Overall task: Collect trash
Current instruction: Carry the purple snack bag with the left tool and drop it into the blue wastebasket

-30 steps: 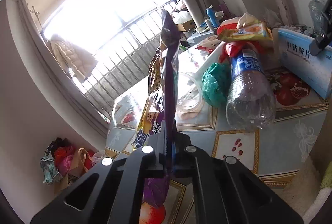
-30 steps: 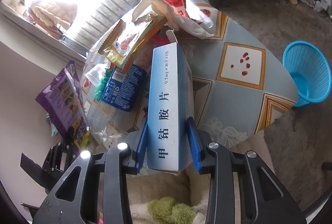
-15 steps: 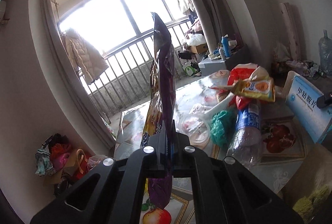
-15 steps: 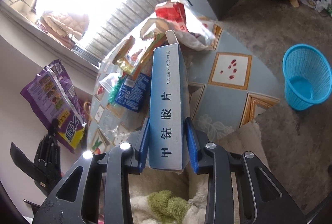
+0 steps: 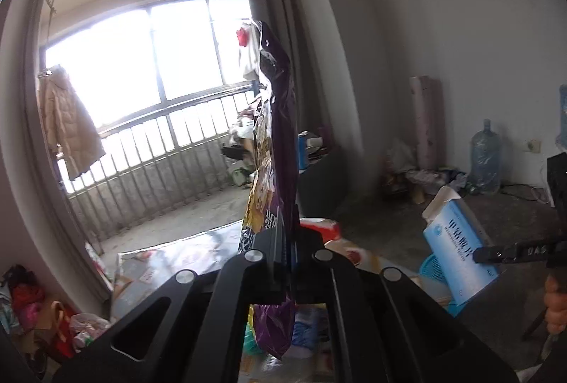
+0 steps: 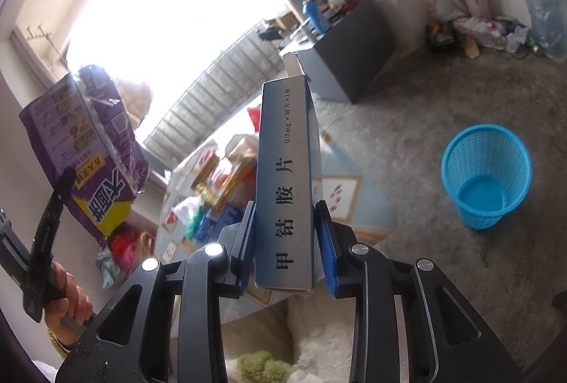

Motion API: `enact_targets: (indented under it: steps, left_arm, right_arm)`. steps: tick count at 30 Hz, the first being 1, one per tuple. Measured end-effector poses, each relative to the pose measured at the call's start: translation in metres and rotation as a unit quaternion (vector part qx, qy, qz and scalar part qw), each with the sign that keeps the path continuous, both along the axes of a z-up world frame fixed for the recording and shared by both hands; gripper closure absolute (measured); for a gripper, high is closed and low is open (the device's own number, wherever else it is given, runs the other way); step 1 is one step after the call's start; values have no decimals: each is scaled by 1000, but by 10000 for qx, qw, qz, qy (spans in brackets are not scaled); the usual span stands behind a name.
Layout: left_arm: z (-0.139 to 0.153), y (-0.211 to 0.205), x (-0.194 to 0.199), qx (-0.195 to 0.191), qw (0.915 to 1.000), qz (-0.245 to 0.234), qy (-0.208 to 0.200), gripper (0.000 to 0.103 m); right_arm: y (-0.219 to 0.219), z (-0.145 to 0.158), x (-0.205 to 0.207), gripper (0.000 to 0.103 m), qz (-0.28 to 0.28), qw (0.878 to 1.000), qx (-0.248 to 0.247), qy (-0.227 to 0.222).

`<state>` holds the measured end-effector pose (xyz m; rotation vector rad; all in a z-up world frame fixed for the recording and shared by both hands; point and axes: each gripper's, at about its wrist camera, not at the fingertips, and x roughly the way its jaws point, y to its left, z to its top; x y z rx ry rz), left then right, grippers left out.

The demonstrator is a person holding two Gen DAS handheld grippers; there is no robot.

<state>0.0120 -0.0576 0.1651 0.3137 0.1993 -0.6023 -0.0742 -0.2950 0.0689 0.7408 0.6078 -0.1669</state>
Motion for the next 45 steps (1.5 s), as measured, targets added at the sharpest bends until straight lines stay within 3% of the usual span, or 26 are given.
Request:
enact_targets:
  steps: [5, 10, 16, 22, 30, 31, 32, 33, 34, 35, 38, 40, 45]
  left_arm:
    - [3, -76, -1, -17, 9959, -857, 286, 102]
    - [-10, -163, 7, 103, 9814, -1676, 934, 102]
    - [-61, -281, 32, 530, 9461, -2247, 2271, 102]
    - [-153, -396, 64, 1319, 8984, -2382, 3446, 102]
    - [-230, -497, 94, 2109, 8637, -2315, 3949, 99]
    - [-237, -503, 96, 2238, 8594, -2325, 3965, 94]
    - [-248, -514, 99, 2428, 8565, -2299, 3932, 75]
    - [-255, -520, 98, 2566, 8592, -2196, 3843, 58]
    - [-261, -527, 101, 2625, 8690, -2003, 3685, 55]
    - [-264, -529, 103, 2615, 8752, -1910, 3593, 55]
    - [-267, -528, 107, 2547, 8767, -1788, 3668, 50]
    - [-261, -515, 109, 2402, 8791, -1778, 3715, 48]
    - [-222, -472, 99, 2132, 8996, -1841, 3338, 38]
  right_arm:
    - [-34, -5, -19, 73, -516, 9986, 55, -91]
    - [-79, -23, -40, 73, -1162, 9930, 192, -23]
    - [-126, -53, -56, 73, -1892, 9808, 394, 272]
    - [-172, -95, -58, 73, -2350, 9668, 773, 638]
    - [-242, -162, -22, 71, -2463, 9527, 1467, 1009]
    - [-248, -169, -21, 68, -2508, 9502, 1523, 1046]
    - [-257, -180, -14, 65, -2511, 9485, 1599, 1083]
    - [-261, -188, -11, 60, -2464, 9482, 1650, 1139]
    - [-273, -205, -1, 49, -2421, 9461, 1750, 1255]
    - [-274, -212, -2, 48, -2385, 9456, 1778, 1319]
    - [-278, -236, 1, 48, -2473, 9343, 1980, 1638]
    - [-270, -235, -1, 48, -2475, 9347, 2039, 1535]
    - [-240, -212, -3, 48, -2391, 9457, 1635, 1476]
